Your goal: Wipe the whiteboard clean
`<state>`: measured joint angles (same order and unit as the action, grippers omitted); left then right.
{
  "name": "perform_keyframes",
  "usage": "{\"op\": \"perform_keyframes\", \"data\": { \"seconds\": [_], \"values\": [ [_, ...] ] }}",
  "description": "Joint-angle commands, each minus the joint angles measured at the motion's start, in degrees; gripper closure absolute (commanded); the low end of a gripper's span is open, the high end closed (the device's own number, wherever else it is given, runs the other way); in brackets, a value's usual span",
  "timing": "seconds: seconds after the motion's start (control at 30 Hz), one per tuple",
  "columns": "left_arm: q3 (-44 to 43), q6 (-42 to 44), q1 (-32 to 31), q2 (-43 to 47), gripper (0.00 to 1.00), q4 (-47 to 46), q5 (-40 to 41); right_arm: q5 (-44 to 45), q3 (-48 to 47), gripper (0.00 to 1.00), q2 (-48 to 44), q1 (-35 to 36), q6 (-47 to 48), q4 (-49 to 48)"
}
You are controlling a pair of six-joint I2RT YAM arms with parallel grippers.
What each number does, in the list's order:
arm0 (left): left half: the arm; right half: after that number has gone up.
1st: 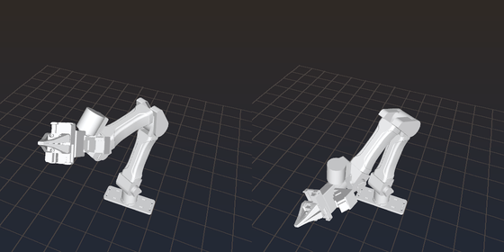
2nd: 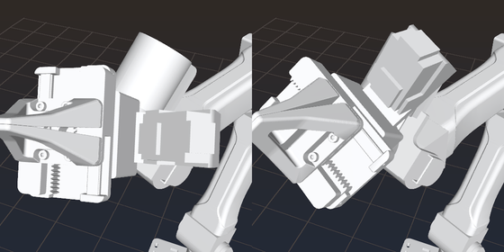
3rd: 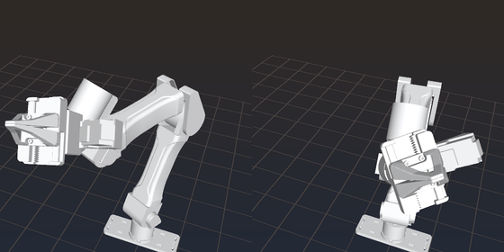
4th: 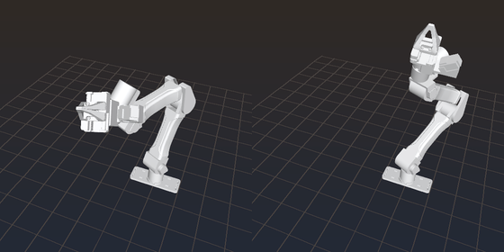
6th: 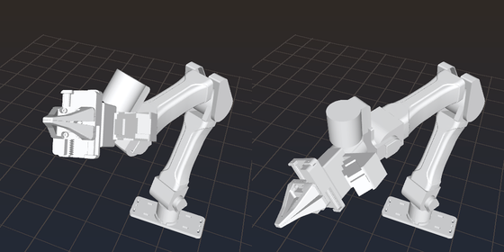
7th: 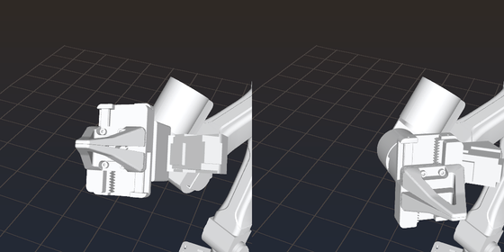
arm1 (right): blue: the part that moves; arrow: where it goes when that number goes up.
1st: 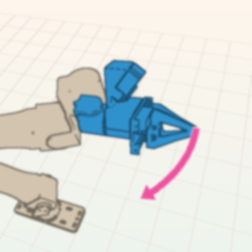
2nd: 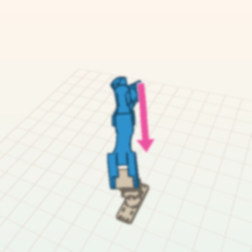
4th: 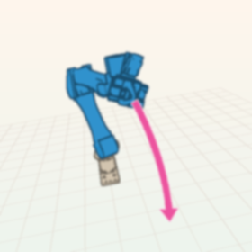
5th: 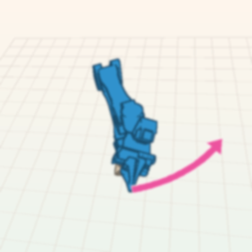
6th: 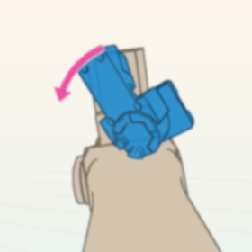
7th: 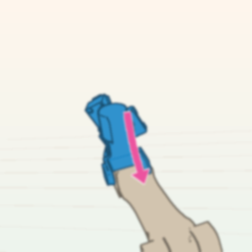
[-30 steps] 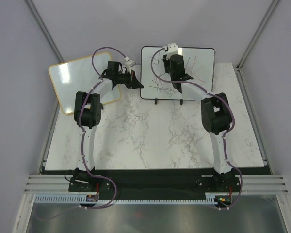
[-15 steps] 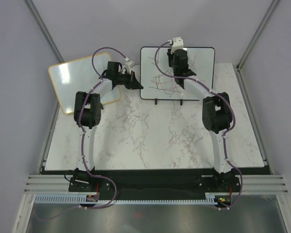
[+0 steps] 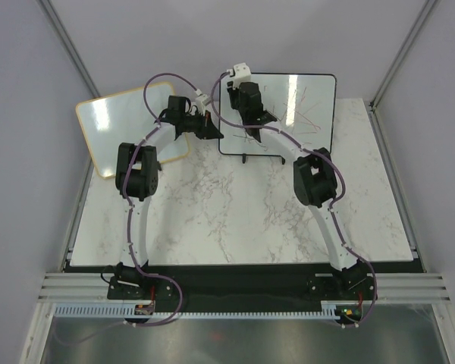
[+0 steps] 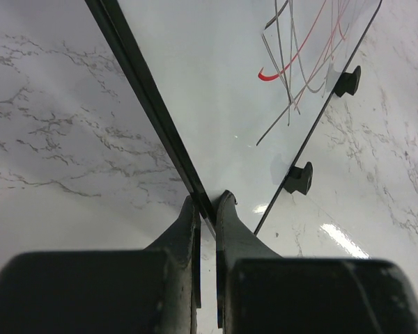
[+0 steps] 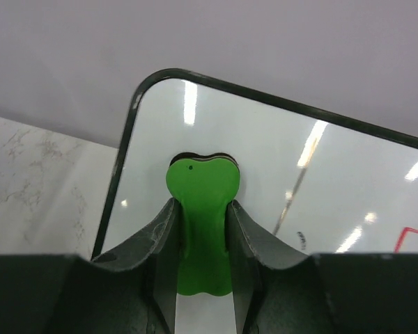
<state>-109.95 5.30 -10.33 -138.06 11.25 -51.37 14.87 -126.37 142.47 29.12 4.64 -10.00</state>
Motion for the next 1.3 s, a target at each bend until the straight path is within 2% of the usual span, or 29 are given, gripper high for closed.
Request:
{"op": "perform_keyframes", "data": {
  "seconds": [0.0,0.13,0.3,0.4,0.6,0.73,1.03,1.27],
  "values": [
    [0.26,10.70,0.40,3.50,0.98,-4.48,8.40,7.70,-2.48,1.00,0.17,-5.21,-1.21,2.17],
    [0.53,11.14,0.40,3.67,0.98,-4.48,8.57,11.40,-0.11,1.00,-2.11,-10.39,-2.97,3.75],
    [0.53,11.40,0.40,3.59,0.98,-4.56,8.83,11.32,2.17,1.00,-4.57,-13.57,-3.68,5.43],
    [0.70,11.57,0.40,3.67,0.98,-4.48,8.75,8.26,2.44,1.00,-4.93,-13.66,-3.85,5.69],
    [1.32,12.36,0.40,3.68,0.98,-4.56,8.92,4.30,-0.98,1.00,-3.17,-10.94,-4.47,5.25],
    [1.76,12.63,0.40,3.94,0.98,-4.48,8.92,3.58,-4.24,1.00,-0.89,-6.29,-1.75,3.42],
    [3.25,12.89,0.31,4.82,0.98,-4.48,8.66,0.77,-11.36,1.00,6.67,-1.26,-0.60,1.12],
    [4.22,13.51,0.31,5.34,0.98,-4.04,8.48,8.15,-10.14,1.00,5.63,-1.79,2.82,1.03]
  ]
}}
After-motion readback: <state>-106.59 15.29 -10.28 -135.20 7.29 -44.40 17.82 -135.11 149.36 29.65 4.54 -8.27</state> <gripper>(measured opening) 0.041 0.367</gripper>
